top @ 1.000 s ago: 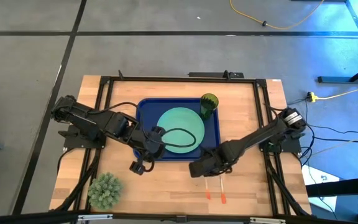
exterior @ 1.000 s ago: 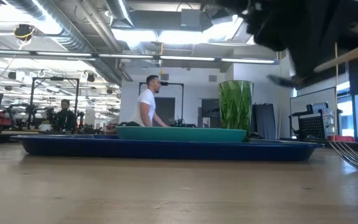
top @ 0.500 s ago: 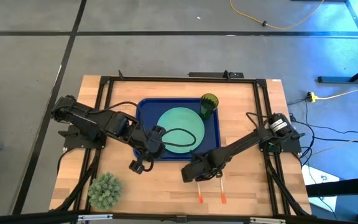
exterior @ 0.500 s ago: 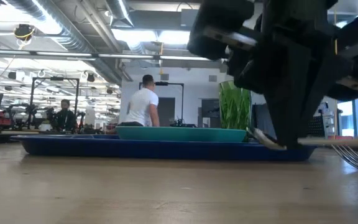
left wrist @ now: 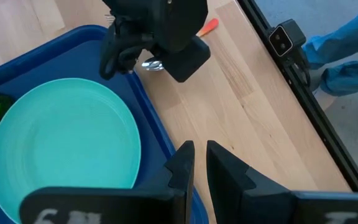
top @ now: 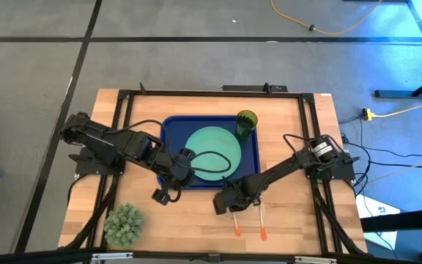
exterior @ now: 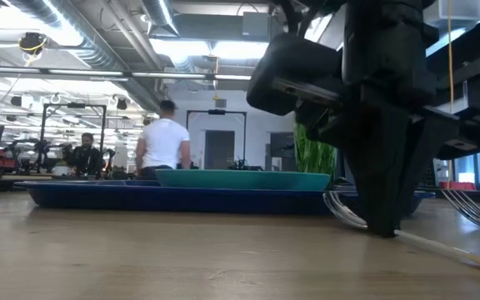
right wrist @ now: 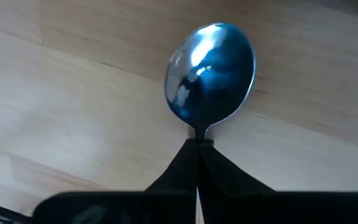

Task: Pick and place plate/cup/fork/spoon on tray
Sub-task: Put the orange spoon to the blue serving tray to the left side of the green plate

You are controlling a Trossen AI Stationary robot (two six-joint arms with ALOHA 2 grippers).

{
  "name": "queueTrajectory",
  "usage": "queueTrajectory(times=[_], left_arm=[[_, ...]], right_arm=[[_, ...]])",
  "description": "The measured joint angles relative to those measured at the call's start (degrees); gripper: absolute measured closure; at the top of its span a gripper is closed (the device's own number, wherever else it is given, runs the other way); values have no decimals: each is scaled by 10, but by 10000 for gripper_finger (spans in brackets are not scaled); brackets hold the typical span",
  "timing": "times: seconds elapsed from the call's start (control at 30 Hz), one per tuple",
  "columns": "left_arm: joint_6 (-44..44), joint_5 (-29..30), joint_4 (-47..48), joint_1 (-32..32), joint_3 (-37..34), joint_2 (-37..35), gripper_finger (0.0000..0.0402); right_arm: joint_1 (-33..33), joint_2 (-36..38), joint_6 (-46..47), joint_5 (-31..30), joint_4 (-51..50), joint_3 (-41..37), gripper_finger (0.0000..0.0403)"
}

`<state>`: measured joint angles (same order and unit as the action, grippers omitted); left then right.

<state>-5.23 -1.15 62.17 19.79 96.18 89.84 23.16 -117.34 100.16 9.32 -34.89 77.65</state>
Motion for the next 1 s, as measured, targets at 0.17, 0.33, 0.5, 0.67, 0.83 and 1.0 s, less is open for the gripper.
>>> queueTrajectory(times=[0.17, 0.33, 0.5, 0.67, 0.83, 1.0], left_arm=[[0, 0, 0, 0, 0, 0, 367], [0, 0, 0, 0, 0, 0, 367], [0, 0, 0, 0, 0, 0, 367], [0, 0, 0, 0, 0, 0, 367], [0, 0, 0, 0, 0, 0, 367], [1, 0, 2, 0, 0, 0, 367]], right_arm=[[-3, -4, -4, 14, 0, 1, 403], [-6, -5, -2, 16, 0, 1, 396], [-8, -5, -2, 16, -1, 1, 379], [-9, -5, -2, 17, -1, 0, 371], [-9, -6, -2, 17, -1, 0, 369], [-9, -3, 0, 8, -26, 14, 369]])
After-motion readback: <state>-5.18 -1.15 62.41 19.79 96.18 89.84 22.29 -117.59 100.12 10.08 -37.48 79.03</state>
